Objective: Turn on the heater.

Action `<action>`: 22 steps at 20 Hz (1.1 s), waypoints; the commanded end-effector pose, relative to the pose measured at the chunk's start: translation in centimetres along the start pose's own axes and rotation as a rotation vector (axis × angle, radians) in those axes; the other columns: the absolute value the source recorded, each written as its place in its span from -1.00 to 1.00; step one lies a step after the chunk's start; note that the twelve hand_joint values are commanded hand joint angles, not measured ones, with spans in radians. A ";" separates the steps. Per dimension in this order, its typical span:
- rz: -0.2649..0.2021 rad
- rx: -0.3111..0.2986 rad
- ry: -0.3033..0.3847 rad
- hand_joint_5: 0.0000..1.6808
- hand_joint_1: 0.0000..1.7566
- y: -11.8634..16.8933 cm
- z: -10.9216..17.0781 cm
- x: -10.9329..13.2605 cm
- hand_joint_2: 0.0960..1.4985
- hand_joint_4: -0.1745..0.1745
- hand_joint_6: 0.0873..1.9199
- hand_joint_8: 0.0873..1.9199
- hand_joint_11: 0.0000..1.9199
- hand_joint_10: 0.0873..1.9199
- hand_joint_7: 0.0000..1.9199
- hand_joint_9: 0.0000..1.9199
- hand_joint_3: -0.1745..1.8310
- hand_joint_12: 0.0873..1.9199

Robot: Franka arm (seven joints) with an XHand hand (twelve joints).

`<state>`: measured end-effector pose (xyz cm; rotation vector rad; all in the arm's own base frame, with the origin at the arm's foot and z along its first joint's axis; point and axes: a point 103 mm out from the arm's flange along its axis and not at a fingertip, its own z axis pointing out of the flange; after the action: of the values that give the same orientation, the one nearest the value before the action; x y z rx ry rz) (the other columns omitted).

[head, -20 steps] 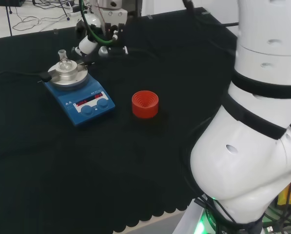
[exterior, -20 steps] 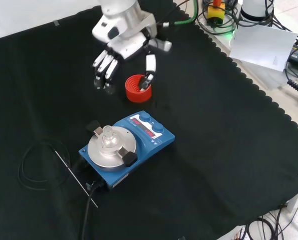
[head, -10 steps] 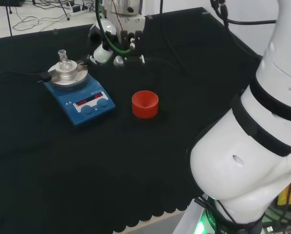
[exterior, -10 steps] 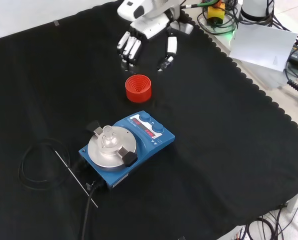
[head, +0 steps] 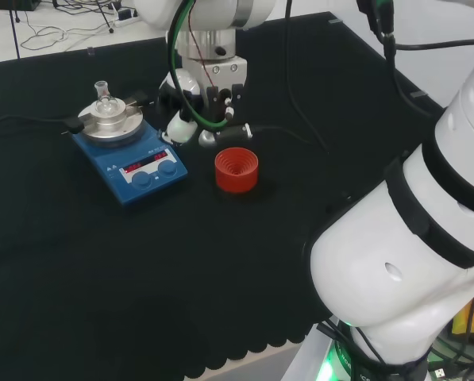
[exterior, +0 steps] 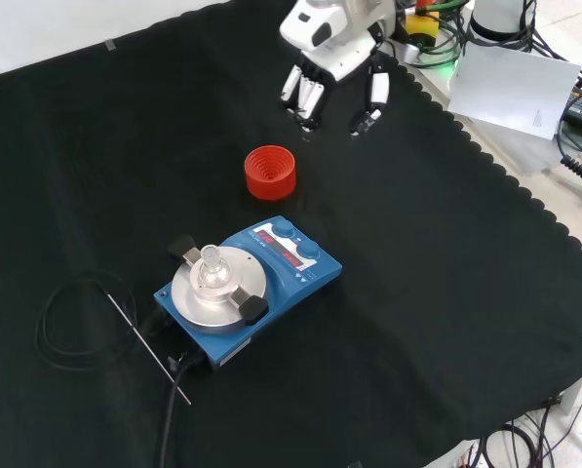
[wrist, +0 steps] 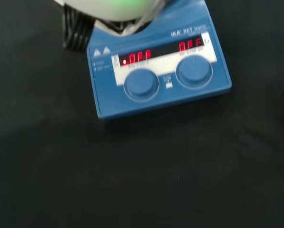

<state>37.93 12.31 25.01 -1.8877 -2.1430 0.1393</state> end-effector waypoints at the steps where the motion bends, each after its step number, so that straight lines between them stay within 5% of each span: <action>1: -0.005 0.063 -0.045 -0.37 0.17 -0.5 1.5 0.7 -0.22 -0.35 -0.30 -0.10 -0.37 -0.33 0.00 0.15 -0.05 0.29; 6: 0.001 0.136 -0.044 -0.38 0.24 0.4 2.3 0.8 -0.17 -0.76 -0.31 0.35 0.33 0.20 0.38 0.49 -0.07 -0.05; 9: 0.007 0.184 -0.052 -0.38 0.27 1.0 2.9 0.8 -0.12 -0.84 -0.32 0.65 0.60 0.54 0.52 0.64 -0.07 -0.06; 14: 0.011 0.264 -0.076 -0.52 0.59 2.1 3.7 0.8 -0.11 -0.70 -0.24 0.99 0.48 0.93 0.63 0.71 0.14 0.38; 22: -0.004 0.340 -0.085 -0.67 0.75 3.1 5.0 0.4 -0.21 -0.53 -0.33 1.00 0.47 1.00 0.71 0.76 0.34 0.53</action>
<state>38.95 13.88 21.57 -1.7717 -2.0578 0.4105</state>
